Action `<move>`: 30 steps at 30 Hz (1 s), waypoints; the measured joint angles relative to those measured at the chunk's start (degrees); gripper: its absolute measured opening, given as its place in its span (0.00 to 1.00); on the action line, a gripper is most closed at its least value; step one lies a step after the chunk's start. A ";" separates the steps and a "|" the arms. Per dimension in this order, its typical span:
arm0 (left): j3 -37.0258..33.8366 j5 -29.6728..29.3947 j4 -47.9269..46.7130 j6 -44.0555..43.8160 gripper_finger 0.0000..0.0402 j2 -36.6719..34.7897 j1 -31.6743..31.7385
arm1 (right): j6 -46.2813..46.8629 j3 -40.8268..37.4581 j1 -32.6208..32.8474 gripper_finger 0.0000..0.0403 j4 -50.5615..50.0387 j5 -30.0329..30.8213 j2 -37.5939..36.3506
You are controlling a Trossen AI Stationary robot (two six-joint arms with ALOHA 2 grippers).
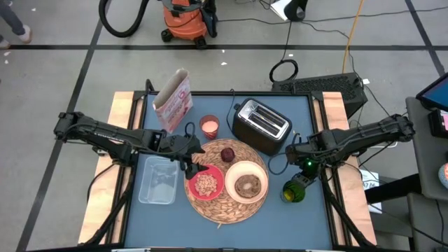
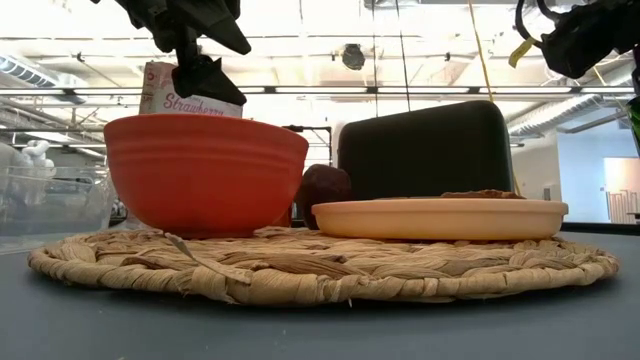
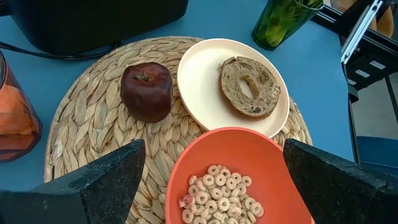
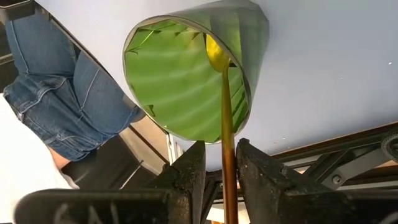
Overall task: Arrange a breakfast setting
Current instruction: Put the gold spoon from the green cup to the left side of the placemat
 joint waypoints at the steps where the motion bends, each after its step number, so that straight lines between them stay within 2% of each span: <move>1: 0.00 0.00 0.00 0.00 0.96 0.00 0.00 | 0.00 0.00 0.00 0.20 0.00 0.01 0.00; 20: 0.00 0.00 0.00 0.00 0.96 0.00 0.00 | -1.40 0.00 0.00 0.21 0.00 0.09 0.00; 23: 0.00 0.00 0.00 0.00 0.96 0.00 0.00 | -1.40 -0.25 0.00 0.24 0.04 0.07 -0.02; 30: 0.00 -0.02 0.00 0.00 0.96 0.00 0.00 | -1.38 -2.94 0.00 0.40 0.00 0.00 0.00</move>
